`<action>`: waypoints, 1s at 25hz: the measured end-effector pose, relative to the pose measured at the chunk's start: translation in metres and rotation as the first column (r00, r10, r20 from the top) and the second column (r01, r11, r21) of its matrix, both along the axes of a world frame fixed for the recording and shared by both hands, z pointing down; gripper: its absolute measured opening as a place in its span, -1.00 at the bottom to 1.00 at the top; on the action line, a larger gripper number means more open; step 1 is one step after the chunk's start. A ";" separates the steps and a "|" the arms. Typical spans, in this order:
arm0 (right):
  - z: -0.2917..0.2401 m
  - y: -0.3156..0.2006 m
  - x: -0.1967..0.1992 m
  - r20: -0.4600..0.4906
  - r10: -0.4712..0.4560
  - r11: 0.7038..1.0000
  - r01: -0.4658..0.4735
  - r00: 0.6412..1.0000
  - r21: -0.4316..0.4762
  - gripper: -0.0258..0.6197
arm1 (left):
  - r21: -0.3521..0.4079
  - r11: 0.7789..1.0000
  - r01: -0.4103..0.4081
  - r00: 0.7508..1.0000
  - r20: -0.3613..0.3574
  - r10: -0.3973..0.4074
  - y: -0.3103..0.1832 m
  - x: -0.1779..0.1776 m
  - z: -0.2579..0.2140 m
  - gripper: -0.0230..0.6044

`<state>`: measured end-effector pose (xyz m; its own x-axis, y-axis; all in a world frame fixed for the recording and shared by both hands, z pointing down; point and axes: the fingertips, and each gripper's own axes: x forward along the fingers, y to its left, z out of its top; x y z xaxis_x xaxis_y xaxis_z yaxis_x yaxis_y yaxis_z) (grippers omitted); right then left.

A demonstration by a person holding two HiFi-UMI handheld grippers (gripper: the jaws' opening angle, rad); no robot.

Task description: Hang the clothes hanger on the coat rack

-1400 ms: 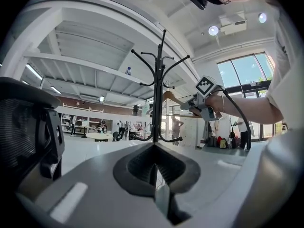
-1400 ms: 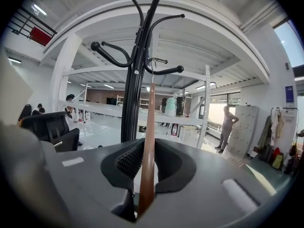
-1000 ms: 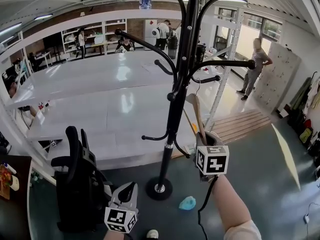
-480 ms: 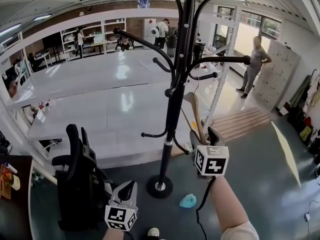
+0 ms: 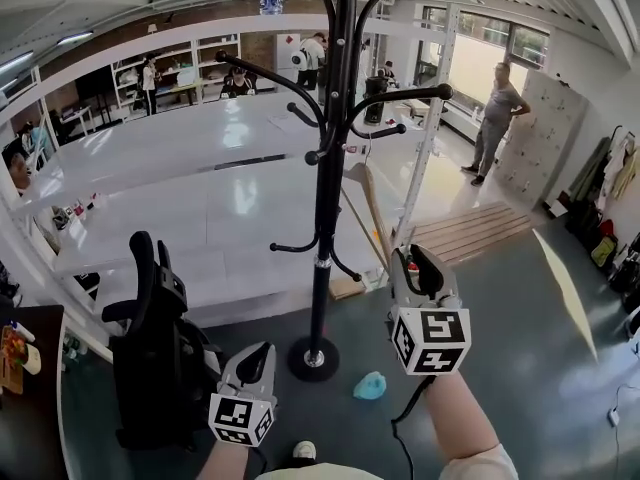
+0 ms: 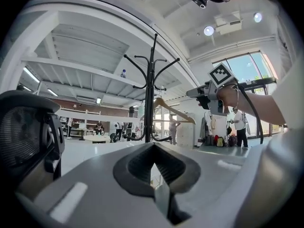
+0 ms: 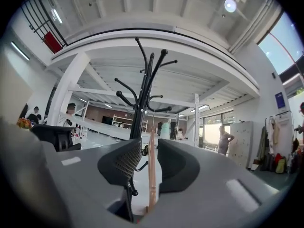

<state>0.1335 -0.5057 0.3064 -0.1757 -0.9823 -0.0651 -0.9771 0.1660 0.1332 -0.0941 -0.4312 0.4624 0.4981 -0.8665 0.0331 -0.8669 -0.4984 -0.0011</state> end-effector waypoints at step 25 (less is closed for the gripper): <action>0.153 0.227 0.002 0.082 -0.145 0.968 0.158 0.986 -0.195 -0.84 | 0.042 0.999 -0.030 0.999 -0.030 0.031 0.165 0.064 -0.022 -0.93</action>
